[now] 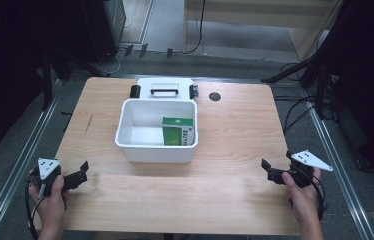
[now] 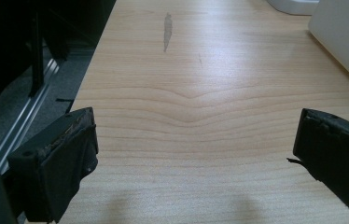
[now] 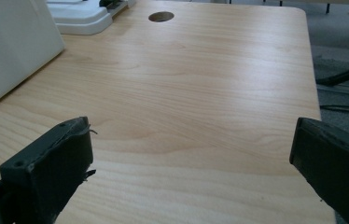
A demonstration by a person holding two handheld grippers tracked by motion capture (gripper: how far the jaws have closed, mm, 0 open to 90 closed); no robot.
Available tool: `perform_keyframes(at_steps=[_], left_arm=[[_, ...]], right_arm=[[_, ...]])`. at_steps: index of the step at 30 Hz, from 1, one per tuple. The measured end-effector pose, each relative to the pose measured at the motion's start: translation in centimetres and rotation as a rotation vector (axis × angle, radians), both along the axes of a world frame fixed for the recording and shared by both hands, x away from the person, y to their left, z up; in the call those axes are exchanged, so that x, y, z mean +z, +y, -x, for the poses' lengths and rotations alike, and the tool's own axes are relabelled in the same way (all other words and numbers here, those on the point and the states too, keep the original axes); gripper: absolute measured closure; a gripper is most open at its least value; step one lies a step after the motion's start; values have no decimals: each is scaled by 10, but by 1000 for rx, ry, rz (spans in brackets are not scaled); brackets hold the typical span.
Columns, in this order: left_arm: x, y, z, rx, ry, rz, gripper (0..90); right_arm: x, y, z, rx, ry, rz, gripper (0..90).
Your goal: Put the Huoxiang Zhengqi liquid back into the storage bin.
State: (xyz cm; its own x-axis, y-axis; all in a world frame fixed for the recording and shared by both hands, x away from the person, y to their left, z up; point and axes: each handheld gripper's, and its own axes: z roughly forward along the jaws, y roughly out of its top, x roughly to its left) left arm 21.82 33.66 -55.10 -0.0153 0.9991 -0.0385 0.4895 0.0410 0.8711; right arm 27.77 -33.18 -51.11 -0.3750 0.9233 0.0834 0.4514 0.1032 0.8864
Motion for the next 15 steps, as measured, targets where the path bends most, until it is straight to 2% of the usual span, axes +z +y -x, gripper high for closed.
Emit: perform_keyframes(at_steps=[1,4,9,15], left_arm=[[0,0,0,-2,-1,0,7],[0,0,0,-1,0,4,7],[0,0,0,-2,-4,9,8],[0,0,0,-2,1,5,7]], right_arm=[[-2,-5,7,-11,4,3,0],[-6,-10,13,-16,6,8,0],[-20,-23,32,-33,26,7,0],[-27,-32,43,-41,33,8,0]])
